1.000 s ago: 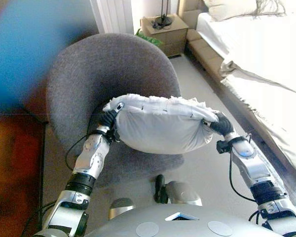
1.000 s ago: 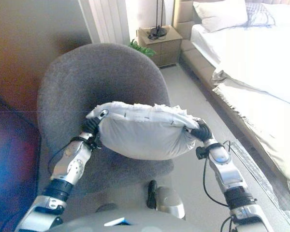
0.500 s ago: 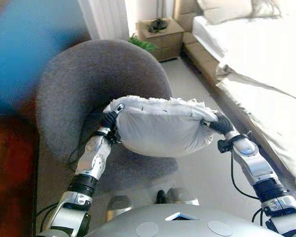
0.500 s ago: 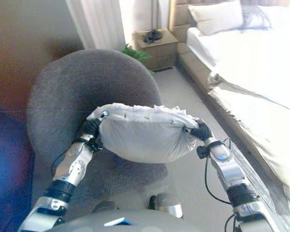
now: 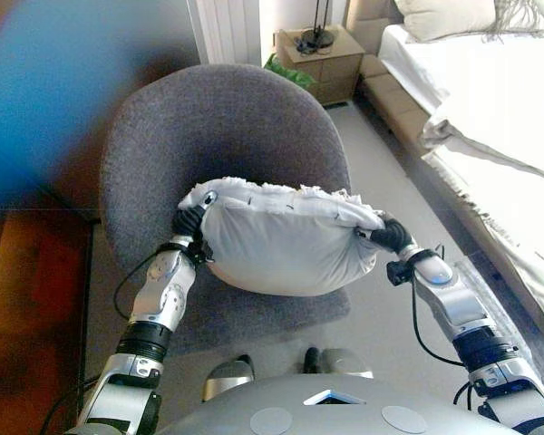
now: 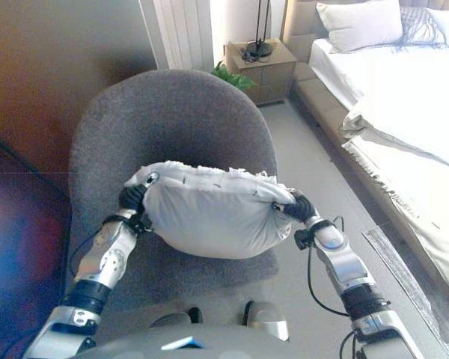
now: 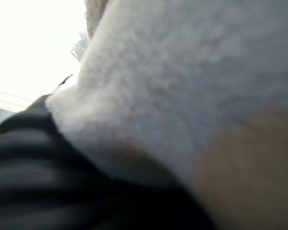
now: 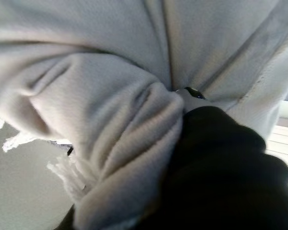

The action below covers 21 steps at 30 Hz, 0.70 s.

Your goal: Pick up the cushion and take it to the sofa

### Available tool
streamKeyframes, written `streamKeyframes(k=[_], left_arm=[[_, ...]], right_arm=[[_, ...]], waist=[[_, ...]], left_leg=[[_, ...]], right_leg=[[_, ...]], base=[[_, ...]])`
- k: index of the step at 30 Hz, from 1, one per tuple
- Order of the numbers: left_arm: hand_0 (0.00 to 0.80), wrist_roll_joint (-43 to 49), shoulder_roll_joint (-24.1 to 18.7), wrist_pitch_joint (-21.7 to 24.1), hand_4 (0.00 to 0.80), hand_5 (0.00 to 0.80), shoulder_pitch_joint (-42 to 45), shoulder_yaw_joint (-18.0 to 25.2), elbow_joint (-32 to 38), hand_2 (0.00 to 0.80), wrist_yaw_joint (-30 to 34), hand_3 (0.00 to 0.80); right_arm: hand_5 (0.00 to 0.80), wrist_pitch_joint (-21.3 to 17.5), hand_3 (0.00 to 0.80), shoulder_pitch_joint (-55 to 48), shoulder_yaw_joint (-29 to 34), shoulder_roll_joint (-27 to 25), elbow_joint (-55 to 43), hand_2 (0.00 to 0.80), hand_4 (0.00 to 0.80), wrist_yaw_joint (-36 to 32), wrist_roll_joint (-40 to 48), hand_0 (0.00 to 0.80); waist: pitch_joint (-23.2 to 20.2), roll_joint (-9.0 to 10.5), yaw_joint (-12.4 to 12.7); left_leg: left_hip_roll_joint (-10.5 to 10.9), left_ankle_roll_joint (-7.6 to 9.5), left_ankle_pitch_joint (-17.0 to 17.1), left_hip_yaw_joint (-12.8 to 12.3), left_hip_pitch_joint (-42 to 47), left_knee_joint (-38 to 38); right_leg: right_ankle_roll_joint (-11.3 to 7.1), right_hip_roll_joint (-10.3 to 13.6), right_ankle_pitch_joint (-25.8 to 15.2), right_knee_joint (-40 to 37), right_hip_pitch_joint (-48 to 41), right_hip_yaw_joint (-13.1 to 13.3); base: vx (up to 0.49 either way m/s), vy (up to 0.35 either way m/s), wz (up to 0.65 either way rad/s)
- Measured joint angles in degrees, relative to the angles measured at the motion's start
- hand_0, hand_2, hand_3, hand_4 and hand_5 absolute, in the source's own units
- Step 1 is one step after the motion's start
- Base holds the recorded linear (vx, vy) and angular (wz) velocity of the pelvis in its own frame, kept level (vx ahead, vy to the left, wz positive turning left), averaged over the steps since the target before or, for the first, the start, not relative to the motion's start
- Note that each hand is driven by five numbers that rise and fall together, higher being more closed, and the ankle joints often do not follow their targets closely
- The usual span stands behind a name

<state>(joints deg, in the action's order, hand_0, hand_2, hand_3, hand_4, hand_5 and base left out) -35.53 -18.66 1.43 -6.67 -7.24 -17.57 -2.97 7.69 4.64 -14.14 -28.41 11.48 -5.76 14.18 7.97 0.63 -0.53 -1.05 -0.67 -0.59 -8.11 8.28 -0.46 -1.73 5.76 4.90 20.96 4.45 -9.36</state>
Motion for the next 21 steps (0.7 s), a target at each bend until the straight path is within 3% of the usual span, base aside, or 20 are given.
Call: streamKeyframes(k=[2, 3, 4, 7, 8, 9, 10, 12, 14, 16, 21], left_arm=[[0.8, 0.1, -0.1, -0.9, 0.8, 0.8, 0.0, 0.7, 0.0, 0.8, -0.2, 0.8], [0.8, 0.6, 0.0, -1.3, 0.8, 0.8, 0.0, 1.4, -0.1, 0.8, -0.5, 0.8], [0.8, 1.0, -0.7, -1.3, 0.8, 0.8, 0.0, 1.9, -0.1, 0.8, -0.9, 0.8], [0.8, 1.0, -3.8, -1.3, 0.8, 0.8, -0.7, 2.0, -0.4, 0.8, -2.3, 0.8], [0.8, 1.0, -4.9, -1.2, 0.8, 0.8, -2.1, 1.8, -1.3, 0.8, -2.6, 0.8], [0.8, 1.0, -5.1, -1.2, 0.8, 0.8, -4.5, 1.7, -2.8, 0.8, -2.9, 0.8], [0.8, 1.0, -4.2, -1.2, 0.8, 0.8, -6.1, 1.6, -3.9, 0.8, -3.5, 0.8], [0.8, 1.0, -2.3, -1.1, 0.8, 0.8, -7.2, 0.5, -4.2, 0.8, -4.5, 0.8], [0.8, 1.0, -2.4, -1.0, 0.8, 0.8, -9.2, -0.2, -5.1, 0.8, -4.9, 0.8], [0.8, 1.0, -2.6, -1.0, 0.8, 0.8, -13.4, -1.2, -7.6, 0.8, -5.0, 0.8], [0.8, 0.9, -3.9, 0.8, 0.8, 0.8, -22.8, -1.5, -14.6, 0.8, -5.5, 0.8]], right_arm=[[0.8, 0.6, 0.8, 0.0, -0.6, 0.8, 0.0, 0.8, 0.8, 0.4, 0.0, 0.8], [0.8, 0.7, 0.8, 0.0, -1.5, 0.7, 0.0, 0.8, 0.8, 0.4, 0.0, 0.8], [0.8, 0.8, 0.8, 0.7, -2.8, 1.0, 0.1, 0.8, 0.8, 0.6, 0.0, 0.8], [0.8, 1.5, 0.8, 4.7, -6.3, 2.6, 2.1, 0.8, 0.8, 1.5, 0.1, 0.8], [0.8, 1.5, 0.8, 6.6, -6.8, 3.7, 3.9, 0.8, 0.8, 2.1, 0.2, 0.8], [0.8, 1.6, 0.8, 8.2, -6.8, 4.3, 5.6, 0.8, 0.8, 2.7, 0.7, 0.8], [0.8, 1.7, 0.8, 9.6, -6.9, 4.6, 7.8, 0.8, 0.8, 3.4, 0.9, 0.8], [0.8, 2.2, 0.8, 12.2, -6.9, 3.8, 10.3, 0.8, 0.8, 5.2, 1.3, 0.8], [0.8, 2.2, 0.8, 14.1, -7.0, 2.9, 10.3, 0.8, 0.8, 6.3, 2.1, 0.8], [0.8, 2.2, 0.8, 17.1, -7.1, 1.3, 10.4, 0.8, 0.8, 8.1, 3.2, 0.8], [0.8, 2.2, 0.8, 22.0, -7.5, 2.6, 11.8, 0.8, 0.8, 10.4, 5.6, 0.8]], waist=[[0.8, 0.13, 0.0], [0.9, -0.04, 0.0], [1.1, 0.31, 0.3], [1.6, 1.94, 0.7], [2.3, 2.81, 1.3], [3.2, 4.31, 1.3], [4.0, 4.59, 1.3], [4.8, 2.84, 1.6], [5.9, 2.82, 1.5], [7.8, 3.37, 1.2], [11.1, 4.64, 0.4]], left_leg=[[-0.1, 0.45, -0.3, -0.9, 1.0, 0.2], [0.0, 0.39, -0.5, -1.6, 0.9, 0.2], [0.1, 0.03, -0.8, -1.5, 0.9, 0.4], [0.3, -0.51, -1.1, 0.8, -0.8, 1.6], [0.3, -1.62, -1.5, 2.2, -2.2, 3.6], [0.7, -2.66, -2.6, 3.0, -4.1, 6.4], [0.1, -3.79, -3.6, 3.8, -5.6, 9.2], [-3.6, -5.87, -5.4, 5.2, -9.3, 13.5], [-5.2, -6.81, -6.2, 5.6, -11.7, 16.0], [-5.6, -7.37, -7.3, 6.7, -14.8, 19.2], [-5.1, -6.61, -9.6, 7.7, -19.4, 24.9]], right_leg=[[-0.93, 2.5, 0.9, 3.9, 1.2, -1.5], [-1.59, 4.9, 1.4, 4.7, 1.7, -1.8], [-3.07, 7.7, 0.6, 2.9, 1.8, -1.1], [-7.12, 9.7, -1.7, -5.1, 3.5, 2.4], [-8.3, 10.4, -2.8, -7.1, 3.9, 3.5], [-7.91, 10.8, -4.2, -8.0, 4.3, 3.0], [-5.66, 10.1, -7.5, -7.4, 4.4, 3.0], [-4.06, 6.6, -6.8, -6.4, 5.9, 1.6], [-3.06, 5.3, -6.4, -4.7, 7.5, 0.9], [-2.26, 5.0, -5.9, -2.1, 10.4, 0.8], [-2.79, 5.6, -5.7, -0.2, 12.9, 1.0]], base=[[0.171, -0.081, 0.06], [0.138, -0.157, 0.01], [0.109, -0.166, -0.05], [0.045, -0.162, -0.17], [-0.023, -0.171, 0.13], [-0.004, -0.168, 0.36], [-0.01, -0.189, 0.45], [-0.044, -0.202, 0.17], [-0.105, -0.158, 0.0], [-0.064, -0.114, -0.05], [-0.043, -0.083, 0.06]])
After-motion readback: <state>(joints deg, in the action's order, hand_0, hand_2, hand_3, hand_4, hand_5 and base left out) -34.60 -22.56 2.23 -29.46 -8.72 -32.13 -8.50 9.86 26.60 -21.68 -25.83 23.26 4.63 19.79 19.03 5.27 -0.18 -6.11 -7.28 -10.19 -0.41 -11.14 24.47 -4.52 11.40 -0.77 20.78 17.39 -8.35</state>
